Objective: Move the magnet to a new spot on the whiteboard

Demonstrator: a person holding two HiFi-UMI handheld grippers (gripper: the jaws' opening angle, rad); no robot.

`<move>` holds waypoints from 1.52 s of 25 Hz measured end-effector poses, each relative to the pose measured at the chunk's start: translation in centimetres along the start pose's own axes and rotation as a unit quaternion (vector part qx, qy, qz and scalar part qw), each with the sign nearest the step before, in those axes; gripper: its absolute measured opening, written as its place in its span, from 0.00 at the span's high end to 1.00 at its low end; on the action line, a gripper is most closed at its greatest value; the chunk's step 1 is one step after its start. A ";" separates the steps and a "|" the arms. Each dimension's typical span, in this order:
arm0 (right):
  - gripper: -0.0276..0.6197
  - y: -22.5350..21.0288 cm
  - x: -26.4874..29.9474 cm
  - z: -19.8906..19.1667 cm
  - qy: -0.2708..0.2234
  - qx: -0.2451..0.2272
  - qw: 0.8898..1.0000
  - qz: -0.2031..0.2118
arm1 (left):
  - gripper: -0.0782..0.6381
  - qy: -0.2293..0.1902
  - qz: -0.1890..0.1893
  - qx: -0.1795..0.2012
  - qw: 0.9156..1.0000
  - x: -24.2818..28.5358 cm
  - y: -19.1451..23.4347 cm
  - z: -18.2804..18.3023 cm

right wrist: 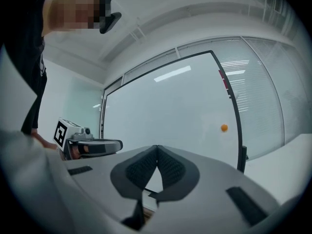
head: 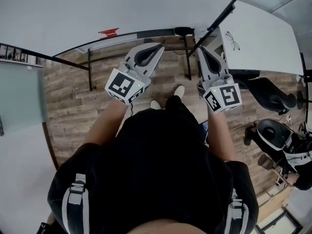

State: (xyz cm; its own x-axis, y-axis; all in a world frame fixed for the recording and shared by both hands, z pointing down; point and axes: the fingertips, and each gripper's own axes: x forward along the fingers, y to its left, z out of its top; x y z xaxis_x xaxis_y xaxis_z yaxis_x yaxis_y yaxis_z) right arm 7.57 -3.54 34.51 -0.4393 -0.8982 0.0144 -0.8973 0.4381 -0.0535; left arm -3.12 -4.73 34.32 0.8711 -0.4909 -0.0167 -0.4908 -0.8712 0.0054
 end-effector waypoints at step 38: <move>0.95 -19.3 8.3 -0.3 0.010 -0.016 1.000 0.008 | 0.88 0.016 0.022 0.008 1.000 19.8 5.6 -0.4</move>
State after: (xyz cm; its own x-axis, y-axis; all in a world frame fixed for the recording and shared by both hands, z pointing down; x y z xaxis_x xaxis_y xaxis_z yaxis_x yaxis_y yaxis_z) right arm 21.20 -19.42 35.98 -0.4532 -0.8907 0.0345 -0.8914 0.4528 -0.0212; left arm 11.44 -19.32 34.39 0.8490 -0.5281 0.0151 -0.5280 -0.8492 -0.0108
